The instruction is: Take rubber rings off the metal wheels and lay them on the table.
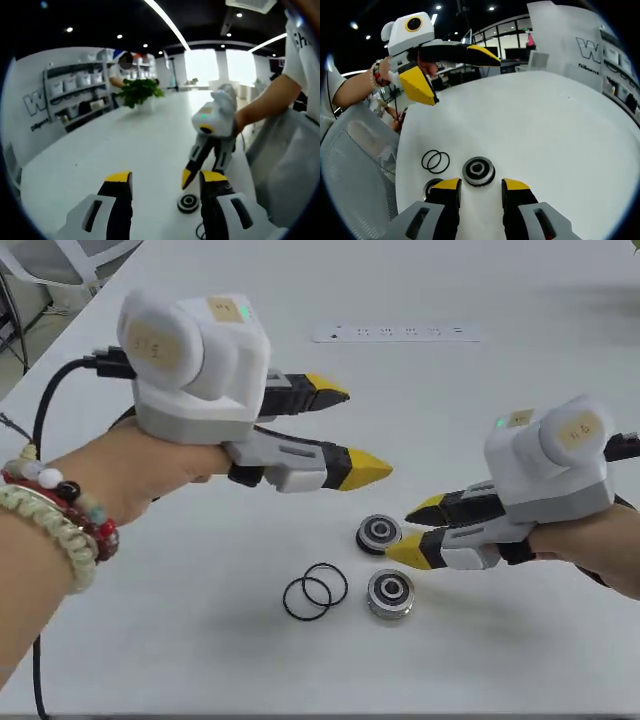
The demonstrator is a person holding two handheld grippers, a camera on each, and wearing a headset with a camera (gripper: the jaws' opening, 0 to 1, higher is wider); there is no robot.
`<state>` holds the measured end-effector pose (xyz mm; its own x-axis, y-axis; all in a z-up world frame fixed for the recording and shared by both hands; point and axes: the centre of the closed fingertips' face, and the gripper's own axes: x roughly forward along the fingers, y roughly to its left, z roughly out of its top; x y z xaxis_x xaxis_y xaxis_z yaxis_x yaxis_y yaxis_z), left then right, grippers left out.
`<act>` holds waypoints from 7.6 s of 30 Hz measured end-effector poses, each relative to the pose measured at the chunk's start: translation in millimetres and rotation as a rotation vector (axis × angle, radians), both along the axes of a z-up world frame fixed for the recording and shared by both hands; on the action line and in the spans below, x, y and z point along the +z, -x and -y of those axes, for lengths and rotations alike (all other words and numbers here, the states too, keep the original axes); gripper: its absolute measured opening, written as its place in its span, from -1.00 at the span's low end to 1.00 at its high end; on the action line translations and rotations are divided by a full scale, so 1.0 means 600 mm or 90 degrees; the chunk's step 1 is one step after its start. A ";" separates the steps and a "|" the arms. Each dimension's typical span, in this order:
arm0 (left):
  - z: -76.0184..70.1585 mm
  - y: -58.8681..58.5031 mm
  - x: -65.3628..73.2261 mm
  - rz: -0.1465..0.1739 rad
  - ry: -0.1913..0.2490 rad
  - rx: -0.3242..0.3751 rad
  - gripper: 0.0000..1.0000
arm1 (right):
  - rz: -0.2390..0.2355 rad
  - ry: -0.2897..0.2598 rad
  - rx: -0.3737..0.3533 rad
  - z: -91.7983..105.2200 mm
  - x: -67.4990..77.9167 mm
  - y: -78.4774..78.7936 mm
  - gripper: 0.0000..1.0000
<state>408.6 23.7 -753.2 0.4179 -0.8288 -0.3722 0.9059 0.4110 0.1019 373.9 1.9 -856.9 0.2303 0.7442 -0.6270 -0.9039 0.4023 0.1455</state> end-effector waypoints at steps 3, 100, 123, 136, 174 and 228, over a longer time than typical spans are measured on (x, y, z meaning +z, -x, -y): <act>0.010 0.009 -0.023 -0.008 -0.011 -0.015 0.02 | -0.001 -0.003 -0.002 0.000 0.000 -0.001 -0.41; 0.026 0.050 -0.158 -0.089 -0.047 0.023 -0.72 | -0.330 -0.185 -0.255 0.007 -0.001 -0.007 -1.00; 0.024 0.050 -0.158 -0.077 -0.040 0.013 -0.73 | -0.343 -0.196 -0.221 -0.017 0.022 0.006 -1.00; 0.024 0.050 -0.157 -0.077 -0.039 0.015 -0.73 | -0.327 -0.201 -0.191 -0.030 0.032 0.008 -1.00; 0.022 0.046 -0.119 -0.084 -0.042 0.022 -0.58 | -0.346 -0.200 -0.226 -0.018 0.026 0.002 -1.00; -0.249 0.202 0.026 -0.033 -0.017 0.208 0.75 | -0.297 -0.291 -0.118 -0.084 0.143 0.026 -1.00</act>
<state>287.1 172.9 -737.7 0.6398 -0.6439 -0.4196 0.7311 0.6782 0.0742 358.4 52.3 -771.3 0.1610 0.9326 -0.3229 -0.6275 0.3493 0.6959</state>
